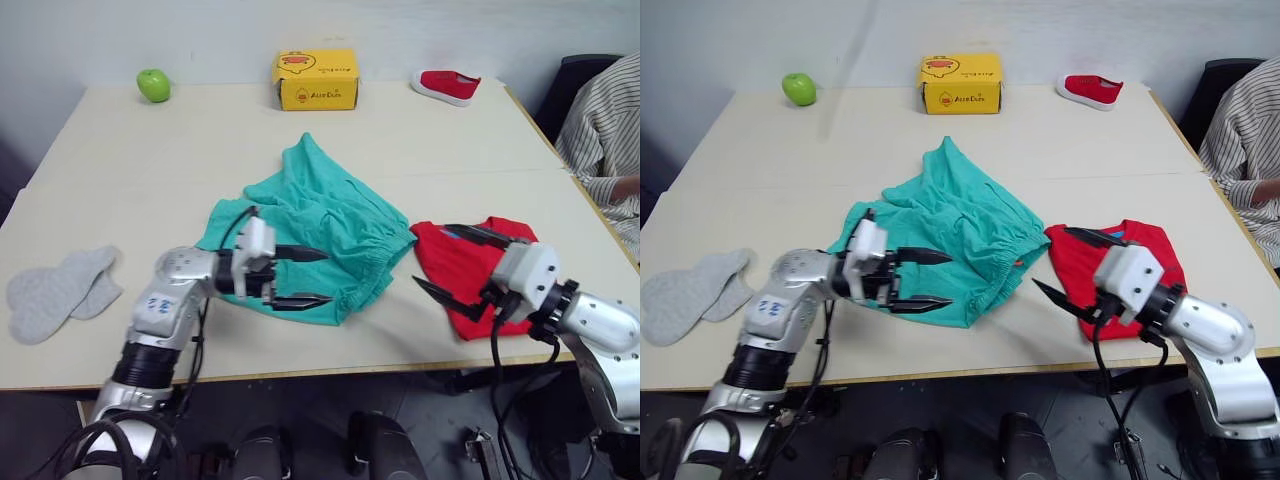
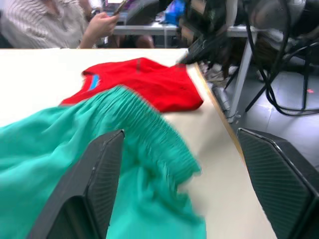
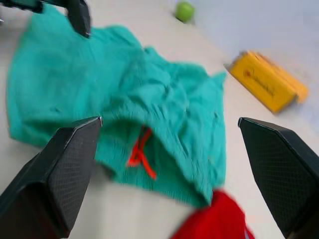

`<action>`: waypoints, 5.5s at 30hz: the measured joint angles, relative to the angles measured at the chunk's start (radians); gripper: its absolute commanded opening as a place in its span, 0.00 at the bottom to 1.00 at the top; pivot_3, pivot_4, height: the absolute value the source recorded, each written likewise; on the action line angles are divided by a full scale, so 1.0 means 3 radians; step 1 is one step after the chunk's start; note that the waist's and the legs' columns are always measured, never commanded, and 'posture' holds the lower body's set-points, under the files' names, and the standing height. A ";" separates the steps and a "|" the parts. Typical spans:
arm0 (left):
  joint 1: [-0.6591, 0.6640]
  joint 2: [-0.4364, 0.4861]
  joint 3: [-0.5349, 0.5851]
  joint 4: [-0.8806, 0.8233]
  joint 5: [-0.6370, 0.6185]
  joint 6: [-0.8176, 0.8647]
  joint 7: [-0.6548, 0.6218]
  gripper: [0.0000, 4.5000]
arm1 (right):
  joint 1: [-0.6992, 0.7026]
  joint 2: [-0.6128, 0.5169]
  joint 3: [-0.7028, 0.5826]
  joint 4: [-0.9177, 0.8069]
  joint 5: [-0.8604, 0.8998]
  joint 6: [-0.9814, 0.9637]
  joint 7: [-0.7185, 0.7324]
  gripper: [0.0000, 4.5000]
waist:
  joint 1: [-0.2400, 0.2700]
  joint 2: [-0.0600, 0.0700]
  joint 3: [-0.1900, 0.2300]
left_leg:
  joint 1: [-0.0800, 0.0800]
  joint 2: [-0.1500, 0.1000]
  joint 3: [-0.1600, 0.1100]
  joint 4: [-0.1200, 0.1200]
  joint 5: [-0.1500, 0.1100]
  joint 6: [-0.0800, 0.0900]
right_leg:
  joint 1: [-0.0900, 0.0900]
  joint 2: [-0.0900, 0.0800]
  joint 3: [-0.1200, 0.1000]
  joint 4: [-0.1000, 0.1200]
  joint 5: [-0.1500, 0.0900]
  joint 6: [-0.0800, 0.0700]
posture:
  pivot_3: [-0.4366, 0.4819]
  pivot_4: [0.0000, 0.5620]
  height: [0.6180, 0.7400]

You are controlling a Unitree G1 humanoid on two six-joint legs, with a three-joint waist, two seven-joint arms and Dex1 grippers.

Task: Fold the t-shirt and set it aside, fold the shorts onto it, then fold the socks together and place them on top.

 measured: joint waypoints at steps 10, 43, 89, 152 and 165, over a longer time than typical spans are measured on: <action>0.0705 0.0969 0.0400 0.1124 0.0738 -0.1827 0.0066 0.84 | -0.0363 0.0148 0.1221 0.0367 -0.1324 -0.0617 0.0054 1.00 | 0.0011 0.0000 0.0001 | -0.0004 -0.0003 0.0006 0.0003 -0.0015 0.0011 | -0.0004 -0.0009 -0.0004 -0.0002 0.0000 -0.0001 | 0.48 0.27 1.00; 0.0091 0.1180 0.0125 0.2267 0.1348 -0.2663 0.0950 0.85 | -0.1289 0.0570 0.1294 0.1665 -0.1564 -0.1116 -0.0150 0.01 | 0.0031 0.0038 -0.0018 | 0.0029 0.0008 0.0038 0.0003 -0.0016 0.0002 | 0.0004 -0.0002 0.0012 0.0021 -0.0004 -0.0008 | 0.48 0.27 1.00; 0.1154 0.1392 0.0624 0.0750 0.0008 -0.0717 -0.0626 0.00 | -0.1081 0.0758 0.0935 0.1650 -0.0707 -0.0903 0.0420 0.00 | -0.0183 0.0027 -0.0006 | 0.0029 0.0030 0.0061 -0.0020 -0.0038 -0.0010 | -0.0008 0.0027 0.0030 0.0000 -0.0005 -0.0007 | 0.48 0.27 1.00; -0.2540 0.0436 -0.0214 0.4380 0.1713 -0.1234 0.0910 0.32 | -0.1511 0.0889 0.0405 0.1665 0.0568 0.2079 -0.0747 0.39 | -0.0025 0.0009 0.0007 | -0.0029 0.0025 0.0096 0.0012 -0.0033 -0.0016 | -0.0061 0.0051 0.0037 0.0010 0.0000 -0.0002 | 0.48 0.27 1.00; -0.2212 0.0580 0.0840 0.4163 0.0966 -0.1600 0.1031 0.74 | -0.1141 0.0744 -0.0113 0.1428 0.0359 0.0945 -0.0398 0.99 | -0.0022 0.0009 0.0007 | -0.0024 0.0025 0.0098 0.0010 -0.0033 -0.0017 | -0.0061 0.0053 0.0039 0.0010 0.0001 0.0000 | 0.48 0.27 1.00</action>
